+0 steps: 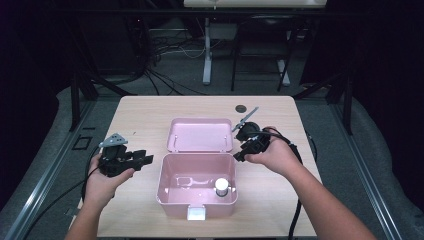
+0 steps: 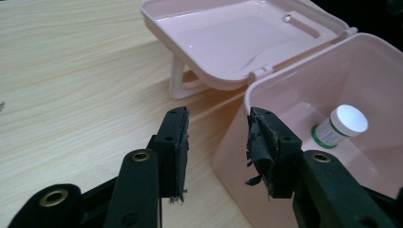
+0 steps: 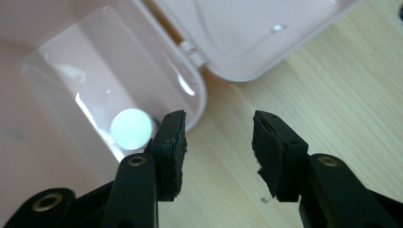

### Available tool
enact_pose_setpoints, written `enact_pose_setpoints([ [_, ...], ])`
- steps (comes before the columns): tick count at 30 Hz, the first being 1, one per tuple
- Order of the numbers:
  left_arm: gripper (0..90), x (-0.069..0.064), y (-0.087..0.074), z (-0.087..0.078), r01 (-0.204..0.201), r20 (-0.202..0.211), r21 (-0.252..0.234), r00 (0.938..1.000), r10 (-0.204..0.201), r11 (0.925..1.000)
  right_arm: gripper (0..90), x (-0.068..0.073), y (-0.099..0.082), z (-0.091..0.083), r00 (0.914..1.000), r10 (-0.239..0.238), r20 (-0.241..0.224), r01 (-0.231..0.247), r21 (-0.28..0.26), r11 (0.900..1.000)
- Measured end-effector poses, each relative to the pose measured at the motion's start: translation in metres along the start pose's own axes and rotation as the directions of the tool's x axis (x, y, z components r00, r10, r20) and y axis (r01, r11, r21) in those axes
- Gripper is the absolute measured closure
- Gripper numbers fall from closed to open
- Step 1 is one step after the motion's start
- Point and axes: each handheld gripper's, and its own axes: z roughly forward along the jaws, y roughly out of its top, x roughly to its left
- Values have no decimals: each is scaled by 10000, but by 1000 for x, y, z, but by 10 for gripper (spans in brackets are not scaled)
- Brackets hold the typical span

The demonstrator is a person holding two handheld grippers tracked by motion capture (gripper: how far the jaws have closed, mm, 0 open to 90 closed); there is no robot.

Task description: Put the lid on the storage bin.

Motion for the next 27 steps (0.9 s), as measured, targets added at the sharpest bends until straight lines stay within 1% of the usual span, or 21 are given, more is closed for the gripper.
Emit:
enact_pose_setpoints([
  [3, 626, -4, 0, 1, 16, 142, 39, 9999, -17, 10000, 571, -11, -3, 3, 9979, 641, 121, -637, -281, 9976],
  [5, 646, -6, 0, 2, -44, 240, 66, 9997, 43, 10000, 580, -17, -4, 5, 9950, 969, 252, -960, -338, 9948],
  [9, 668, -10, 0, 4, -154, 357, 110, 9992, 150, 9998, 595, -27, -5, 6, 9858, 1665, 196, -1646, -753, 9835],
  [10, 669, -11, 0, 4, -166, 377, 111, 9992, 161, 9998, 597, -29, -4, 7, 9843, 1748, 239, -1724, -821, 9816],
  [11, 672, -12, 0, 4, -196, 421, 121, 9989, 191, 9997, 599, -31, -4, 8, 9816, 1894, 245, -1867, -840, 9788],
  [12, 673, -13, 0, 4, -166, 450, 130, 9989, 159, 9998, 599, -32, -3, 9, 9775, 2096, 250, -2064, -946, 9739],
  [13, 675, -14, 0, 5, -230, 479, 148, 9986, 223, 9996, 600, -34, -3, 10, 9764, 2142, 281, -2103, -1026, 9722],
  [15, 679, -16, 0, 6, -251, 543, 179, 9982, 241, 9995, 600, -36, -1, 13, 9704, 2398, 279, -2352, -1146, 9652],
  [17, 687, -17, 0, 7, -343, 586, 230, 9977, 329, 9991, 600, -39, 0, 16, 9685, 2476, 256, -2428, -1217, 9624],
  [19, 695, -19, 0, 9, -375, 639, 330, 9973, 353, 9988, 600, -41, 2, 20, 9623, 2709, 242, -2660, -1240, 9560],
  [20, 699, -20, -1, 10, -416, 687, 355, 9969, 391, 9985, 600, -42, 2, 21, 9618, 2729, 235, -2683, -1204, 9558],
  [27, 727, -23, -2, 15, -485, 830, 542, 9956, 439, 9973, 605, -47, 9, 33, 9443, 3291, 95, -3240, -1513, 9339],
])
